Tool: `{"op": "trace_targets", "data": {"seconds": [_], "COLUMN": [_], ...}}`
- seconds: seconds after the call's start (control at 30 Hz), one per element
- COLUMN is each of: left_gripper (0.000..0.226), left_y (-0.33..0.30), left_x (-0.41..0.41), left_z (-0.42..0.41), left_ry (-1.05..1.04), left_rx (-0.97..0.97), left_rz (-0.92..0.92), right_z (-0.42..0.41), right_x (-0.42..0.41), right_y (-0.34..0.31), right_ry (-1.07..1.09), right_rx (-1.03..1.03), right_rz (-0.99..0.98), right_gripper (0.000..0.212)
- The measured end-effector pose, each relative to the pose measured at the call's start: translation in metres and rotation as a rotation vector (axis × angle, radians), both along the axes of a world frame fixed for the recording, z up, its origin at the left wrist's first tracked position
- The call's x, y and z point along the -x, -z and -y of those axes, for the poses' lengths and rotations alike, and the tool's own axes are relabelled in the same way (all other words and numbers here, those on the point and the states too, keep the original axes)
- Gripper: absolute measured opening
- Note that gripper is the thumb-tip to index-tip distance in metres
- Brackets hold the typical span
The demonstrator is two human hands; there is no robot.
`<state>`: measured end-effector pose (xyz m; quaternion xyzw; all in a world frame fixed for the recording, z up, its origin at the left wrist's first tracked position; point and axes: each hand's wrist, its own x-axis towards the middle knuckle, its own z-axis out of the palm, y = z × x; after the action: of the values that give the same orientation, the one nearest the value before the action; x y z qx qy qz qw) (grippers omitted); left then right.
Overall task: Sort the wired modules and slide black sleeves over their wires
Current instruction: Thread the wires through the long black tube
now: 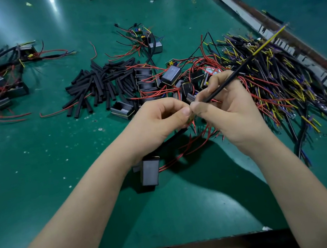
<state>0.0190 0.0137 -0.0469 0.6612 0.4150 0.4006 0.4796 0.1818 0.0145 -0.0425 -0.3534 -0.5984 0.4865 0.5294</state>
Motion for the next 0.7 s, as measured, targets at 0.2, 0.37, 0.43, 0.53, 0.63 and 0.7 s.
{"op": "trace_targets", "data": {"seconds": [0.2, 0.37, 0.43, 0.53, 0.63, 0.7], "left_gripper": [0.007, 0.009, 0.011, 0.012, 0.015, 0.011], "left_y": [-0.002, -0.0037, -0.0027, -0.002, -0.0035, -0.0039], "left_x": [0.0001, -0.0008, -0.0005, -0.0004, -0.0021, -0.002], "left_z": [0.001, 0.0021, 0.0027, 0.0025, 0.0026, 0.0017], "left_ry": [-0.142, -0.186, -0.188, -0.188, -0.186, -0.168], "left_rx": [-0.317, -0.543, -0.581, -0.606, -0.477, -0.322], "left_rz": [-0.354, -0.516, -0.537, -0.561, -0.434, -0.291], "right_z": [-0.0008, -0.002, -0.0024, -0.0005, 0.0008, 0.0014], "right_x": [0.0024, 0.0062, 0.008, 0.0099, 0.0079, 0.0054], "right_y": [-0.002, 0.0039, 0.0043, 0.0032, -0.0009, -0.0044], "right_ry": [0.092, 0.157, 0.193, 0.224, 0.185, 0.123], "right_rx": [0.125, 0.171, 0.171, 0.186, 0.152, 0.115], "right_rz": [0.018, 0.064, 0.08, 0.043, 0.002, -0.023], "right_gripper": [0.035, 0.037, 0.037, 0.035, 0.028, 0.019]}}
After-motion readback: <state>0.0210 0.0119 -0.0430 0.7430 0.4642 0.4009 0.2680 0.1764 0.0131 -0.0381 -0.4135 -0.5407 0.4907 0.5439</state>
